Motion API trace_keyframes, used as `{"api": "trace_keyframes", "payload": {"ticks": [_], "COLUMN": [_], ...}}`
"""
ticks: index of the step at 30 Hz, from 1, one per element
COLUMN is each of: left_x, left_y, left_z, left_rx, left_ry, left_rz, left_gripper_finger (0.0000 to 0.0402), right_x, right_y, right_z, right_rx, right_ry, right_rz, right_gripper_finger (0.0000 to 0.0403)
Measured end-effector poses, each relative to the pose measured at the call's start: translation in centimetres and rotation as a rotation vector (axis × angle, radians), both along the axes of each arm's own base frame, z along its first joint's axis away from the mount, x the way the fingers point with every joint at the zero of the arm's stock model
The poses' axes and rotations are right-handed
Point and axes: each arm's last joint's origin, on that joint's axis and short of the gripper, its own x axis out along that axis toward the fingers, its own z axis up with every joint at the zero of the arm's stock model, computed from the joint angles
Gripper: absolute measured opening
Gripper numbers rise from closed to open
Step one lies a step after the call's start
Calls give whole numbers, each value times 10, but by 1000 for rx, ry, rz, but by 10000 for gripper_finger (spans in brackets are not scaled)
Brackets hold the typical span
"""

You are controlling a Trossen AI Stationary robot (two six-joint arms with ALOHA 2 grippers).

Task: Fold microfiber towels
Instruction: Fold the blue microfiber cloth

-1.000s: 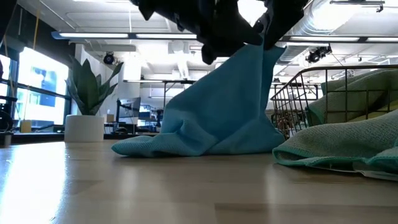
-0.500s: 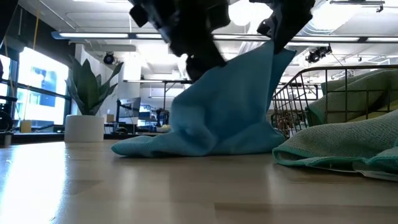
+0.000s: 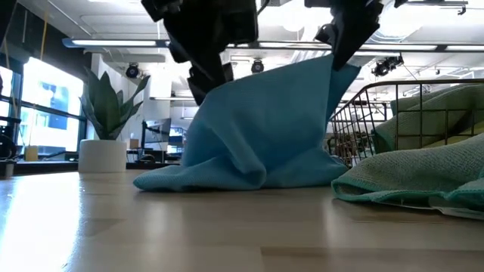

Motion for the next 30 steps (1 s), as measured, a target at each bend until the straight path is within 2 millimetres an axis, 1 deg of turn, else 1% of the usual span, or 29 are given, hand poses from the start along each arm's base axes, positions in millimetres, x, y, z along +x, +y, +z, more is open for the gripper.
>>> {"api": "trace_keyframes", "payload": {"ticks": [2, 4, 7, 9, 11, 13, 15, 17, 20, 23, 25, 27, 30], "left_x": [3, 10, 16, 20, 22, 23, 23, 22, 23, 28, 32, 36, 39], "left_y": [-10, -20, -28, -26, -21, -16, -13, -13, -15, -16, -16, -13, -4], "left_z": [0, 2, 4, 6, 7, 8, 7, 7, 8, 13, 18, 24, 29], "left_rx": [4, 6, 64, 184, 312, 394, 436, 448, 433, 414, 442, 490, 536], "left_ry": [-30, -109, -197, -252, -264, -263, -253, -246, -261, -340, -416, -481, -529], "left_rz": [-9, -41, -75, -13, 105, 229, 311, 335, 314, 242, 222, 253, 333], "left_gripper_finger": [184, 184, 184, 184, 184, 184, 184, 184, 184, 184, 184, 184, 184], "right_x": [0, 0, 1, 2, 3, 4, 4, 4, 4, 4, 4, 4, 3], "right_y": [-1, -1, -1, -1, -1, -1, -1, -1, 0, 0, 0, 2, 5], "right_z": [0, 0, 0, 1, 1, 2, 2, 2, 2, 2, 2, 2, 2], "right_rx": [-18, -22, -22, -21, -20, -19, -20, -20, -15, -15, -9, 28, 74], "right_ry": [-2, -3, -9, -22, -35, -44, -44, -44, -43, -43, -41, -37, -35], "right_rz": [-6, -9, -10, -10, -10, -13, -13, -13, -10, -6, 18, 60, 105], "right_gripper_finger": [0, 0, 0, 0, 0, 0, 0, 0, 0, 0, 0, 0, 0]}}
